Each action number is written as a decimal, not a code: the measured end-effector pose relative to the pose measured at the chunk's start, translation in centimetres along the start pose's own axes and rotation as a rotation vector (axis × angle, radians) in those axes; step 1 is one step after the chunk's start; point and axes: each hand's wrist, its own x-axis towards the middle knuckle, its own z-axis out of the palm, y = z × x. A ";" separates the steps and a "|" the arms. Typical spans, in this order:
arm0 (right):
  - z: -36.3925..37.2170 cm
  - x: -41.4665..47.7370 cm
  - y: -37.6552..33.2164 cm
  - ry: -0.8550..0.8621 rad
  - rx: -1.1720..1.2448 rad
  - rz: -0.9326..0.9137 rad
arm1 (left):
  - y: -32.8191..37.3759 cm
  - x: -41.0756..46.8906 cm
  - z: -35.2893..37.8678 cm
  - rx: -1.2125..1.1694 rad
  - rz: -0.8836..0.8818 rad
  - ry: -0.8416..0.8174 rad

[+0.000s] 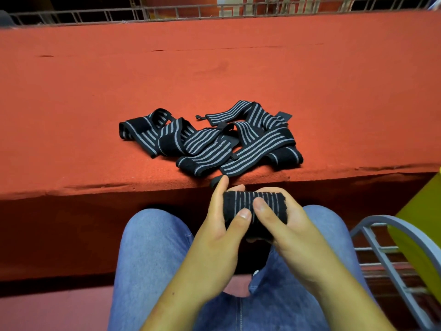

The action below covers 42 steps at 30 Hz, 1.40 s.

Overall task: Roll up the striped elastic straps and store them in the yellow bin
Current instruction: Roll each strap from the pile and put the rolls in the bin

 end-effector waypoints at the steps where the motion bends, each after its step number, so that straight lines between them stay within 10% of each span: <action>1: 0.0 0.0 0.0 0.023 -0.022 -0.018 | 0.0 0.0 0.0 0.012 -0.003 0.003; 42: -5.5 -1.5 -6.3 0.102 -0.234 -0.148 | 3.9 1.8 5.7 0.069 0.263 -0.029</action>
